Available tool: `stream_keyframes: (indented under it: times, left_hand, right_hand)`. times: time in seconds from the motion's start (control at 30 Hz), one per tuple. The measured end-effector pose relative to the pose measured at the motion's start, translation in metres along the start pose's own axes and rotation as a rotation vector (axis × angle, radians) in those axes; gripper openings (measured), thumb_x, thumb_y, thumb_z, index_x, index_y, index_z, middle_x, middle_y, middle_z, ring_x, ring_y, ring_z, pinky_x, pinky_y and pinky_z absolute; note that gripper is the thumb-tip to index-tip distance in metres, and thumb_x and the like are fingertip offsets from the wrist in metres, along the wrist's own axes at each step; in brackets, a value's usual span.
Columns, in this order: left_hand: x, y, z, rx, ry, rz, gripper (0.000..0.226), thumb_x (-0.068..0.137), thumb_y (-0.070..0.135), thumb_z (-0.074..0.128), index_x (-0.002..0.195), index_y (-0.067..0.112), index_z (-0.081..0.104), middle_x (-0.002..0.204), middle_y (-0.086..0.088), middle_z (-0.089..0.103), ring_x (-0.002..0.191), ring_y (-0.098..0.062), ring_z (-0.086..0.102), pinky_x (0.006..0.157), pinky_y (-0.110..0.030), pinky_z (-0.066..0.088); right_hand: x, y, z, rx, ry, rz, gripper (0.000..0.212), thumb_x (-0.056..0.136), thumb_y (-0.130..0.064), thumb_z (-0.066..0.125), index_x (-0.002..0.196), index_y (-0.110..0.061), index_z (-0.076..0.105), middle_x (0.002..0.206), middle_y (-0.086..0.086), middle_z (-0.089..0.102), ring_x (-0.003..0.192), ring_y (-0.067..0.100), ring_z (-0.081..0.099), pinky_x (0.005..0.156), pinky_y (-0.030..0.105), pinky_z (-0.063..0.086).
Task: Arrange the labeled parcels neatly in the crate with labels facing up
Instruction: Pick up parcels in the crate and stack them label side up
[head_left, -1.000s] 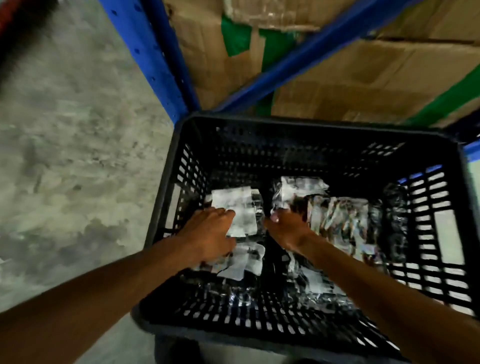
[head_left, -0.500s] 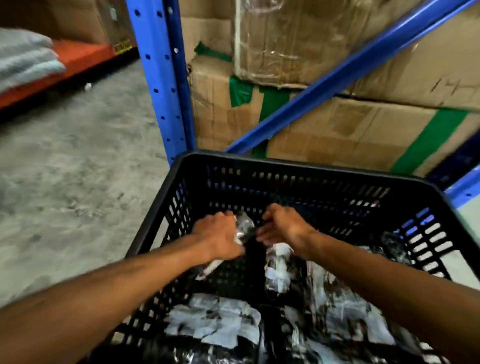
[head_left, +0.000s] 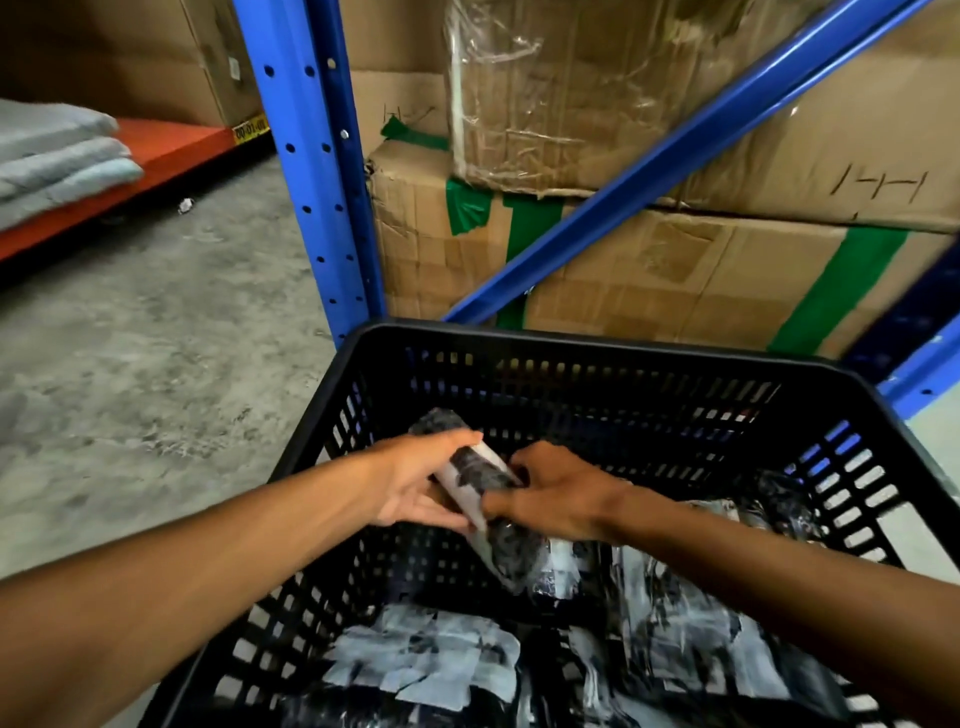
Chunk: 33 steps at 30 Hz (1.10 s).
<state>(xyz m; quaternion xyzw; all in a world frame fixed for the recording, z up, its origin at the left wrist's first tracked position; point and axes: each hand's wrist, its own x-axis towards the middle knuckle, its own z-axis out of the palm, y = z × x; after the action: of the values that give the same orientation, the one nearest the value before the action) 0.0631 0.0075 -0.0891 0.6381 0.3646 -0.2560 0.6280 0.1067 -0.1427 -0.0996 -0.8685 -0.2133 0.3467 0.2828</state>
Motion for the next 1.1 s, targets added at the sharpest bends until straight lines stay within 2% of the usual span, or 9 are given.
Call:
stream_keyframes:
  times: [0.13,0.27,0.4,0.5,0.6,0.67,0.8,0.9,1.1]
  left_hand:
    - [-0.001,0.005,-0.001,0.086,0.028,0.021,0.038,0.089,0.016,0.060,0.114,-0.010,0.047,0.108,-0.037,0.063,0.069,-0.037,0.068,0.053,-0.031,0.060]
    - [0.010,0.002,-0.009,1.116,0.296,0.379,0.056,0.075,0.026,0.070,0.122,0.011,0.044,0.120,-0.014,0.057,0.110,-0.031,0.058,0.080,-0.034,0.050]
    - [0.026,0.006,-0.010,1.569,0.252,0.590,0.083,0.076,0.030,0.072,0.145,0.023,0.027,0.140,-0.009,0.033,0.133,-0.029,0.029,0.105,-0.037,0.031]
    - [0.031,0.018,-0.009,1.655,0.165,0.691,0.073,0.076,0.029,0.073,0.138,0.017,0.037,0.149,-0.006,0.034,0.145,-0.025,0.020,0.113,-0.035,0.023]
    - [0.023,0.029,-0.008,1.721,0.065,0.749,0.067,0.071,0.026,0.074,0.128,0.021,0.038,0.121,-0.004,0.058,0.116,-0.028,0.054,0.086,-0.034,0.041]
    - [0.014,0.035,-0.012,1.788,0.044,0.766,0.076,0.069,0.035,0.075,0.134,0.026,0.038,0.119,0.002,0.057,0.111,-0.023,0.054,0.086,-0.032,0.036]
    - [0.005,0.036,-0.027,1.879,0.224,0.882,0.061,0.070,0.052,0.068,0.121,0.023,0.051,0.114,0.002,0.052,0.109,-0.018,0.047,0.086,-0.030,0.027]
    - [0.016,0.015,-0.024,1.960,0.317,0.763,0.069,0.079,0.045,0.065,0.134,0.014,0.039,0.131,-0.009,0.047,0.120,-0.027,0.044,0.098,-0.037,0.033]
    - [0.046,-0.021,0.003,2.102,0.072,0.513,0.083,0.073,0.037,0.076,0.138,0.010,0.033,0.135,-0.013,0.052,0.122,-0.031,0.052,0.098,-0.041,0.040]
  right_hand:
    - [0.006,0.018,-0.008,0.151,-0.040,0.041,0.046,0.079,-0.037,0.068,0.101,0.004,0.068,0.100,0.024,0.073,0.086,0.032,0.071,0.080,0.050,0.059]
    - [0.011,0.021,-0.015,0.088,-0.170,-0.025,0.040,0.087,-0.033,0.064,0.110,-0.001,0.066,0.107,0.017,0.072,0.100,0.031,0.069,0.083,0.044,0.060]
    - [0.014,0.020,-0.023,-0.001,-0.194,0.010,0.034,0.089,-0.032,0.059,0.107,-0.003,0.065,0.088,0.003,0.066,0.083,0.017,0.065,0.079,0.036,0.061]
    - [0.009,0.018,-0.008,-0.166,-0.140,-0.007,0.042,0.079,-0.048,0.067,0.100,-0.012,0.066,0.088,0.003,0.068,0.077,0.018,0.064,0.071,0.032,0.054]
    - [0.008,0.016,0.000,-0.168,-0.129,-0.046,0.039,0.080,-0.041,0.071,0.100,-0.008,0.068,0.092,0.006,0.071,0.080,0.021,0.066,0.074,0.034,0.053]
    - [0.007,0.015,-0.003,-0.168,-0.137,-0.100,0.038,0.080,-0.038,0.072,0.103,-0.009,0.066,0.098,0.007,0.072,0.089,0.024,0.068,0.079,0.036,0.054]
    - [0.016,0.014,-0.011,-0.412,-0.017,-0.279,0.049,0.081,-0.040,0.069,0.120,-0.016,0.052,0.105,0.003,0.066,0.093,0.025,0.065,0.075,0.037,0.054]
    - [0.032,0.024,0.002,-0.759,0.116,-0.356,0.067,0.088,-0.037,0.060,0.143,-0.012,0.030,0.131,0.013,0.052,0.114,0.034,0.055,0.087,0.044,0.051]
    - [0.027,0.044,0.057,-0.927,0.019,-0.387,0.076,0.090,-0.029,0.058,0.149,-0.007,0.016,0.145,0.022,0.031,0.134,0.038,0.030,0.097,0.050,0.046]
